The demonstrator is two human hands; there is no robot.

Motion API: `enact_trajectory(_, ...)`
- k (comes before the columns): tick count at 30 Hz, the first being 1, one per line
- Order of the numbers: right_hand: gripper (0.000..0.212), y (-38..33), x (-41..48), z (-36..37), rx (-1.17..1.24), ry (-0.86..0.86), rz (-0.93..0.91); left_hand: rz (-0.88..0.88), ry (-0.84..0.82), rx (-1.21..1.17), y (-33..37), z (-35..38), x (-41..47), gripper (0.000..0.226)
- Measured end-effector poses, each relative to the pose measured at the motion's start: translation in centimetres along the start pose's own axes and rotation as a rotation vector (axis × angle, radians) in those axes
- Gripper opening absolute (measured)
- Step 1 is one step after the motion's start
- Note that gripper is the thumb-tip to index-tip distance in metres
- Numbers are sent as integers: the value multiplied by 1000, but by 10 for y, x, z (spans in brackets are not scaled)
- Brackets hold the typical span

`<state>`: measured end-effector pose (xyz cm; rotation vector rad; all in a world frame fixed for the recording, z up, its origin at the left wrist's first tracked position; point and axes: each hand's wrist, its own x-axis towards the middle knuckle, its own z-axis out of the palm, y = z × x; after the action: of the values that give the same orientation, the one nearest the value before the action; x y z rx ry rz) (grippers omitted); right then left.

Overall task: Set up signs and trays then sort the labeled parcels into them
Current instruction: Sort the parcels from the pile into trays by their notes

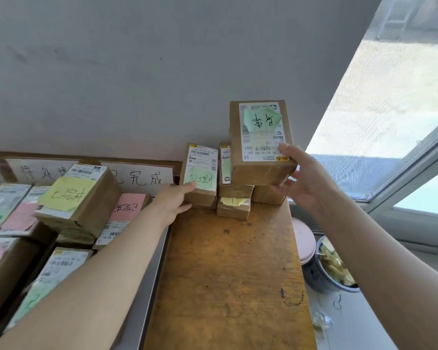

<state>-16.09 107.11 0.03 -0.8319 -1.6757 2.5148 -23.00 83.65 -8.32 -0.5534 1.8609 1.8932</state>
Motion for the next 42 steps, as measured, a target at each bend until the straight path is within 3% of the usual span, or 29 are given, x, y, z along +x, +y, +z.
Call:
enact_trajectory(9, 27, -3, -29, 36, 55, -26, -34, 194, -86, -28, 32, -35, -50, 32)
enact_trajectory(13, 23, -3, -53, 54, 13, -21, -67, 283, -89, -79, 45, -55, -79, 31)
enact_trajectory(17, 21, 2, -87, 77, -8, -20, -99, 358, -120, -101, 55, -82, -113, 16)
enact_trajectory(25, 13, 39, -188, 135, 5, -57, -172, 477, -233, -146, 59, -186, -186, 28)
enact_trajectory(35, 12, 105, -279, 232, 53, -120, -207, 495, -274, -173, 38, -339, -261, 37)
enact_trajectory(42, 11, 122, -299, 282, 41, -189, -187, 494, -256, -246, 25, -387, -284, 31)
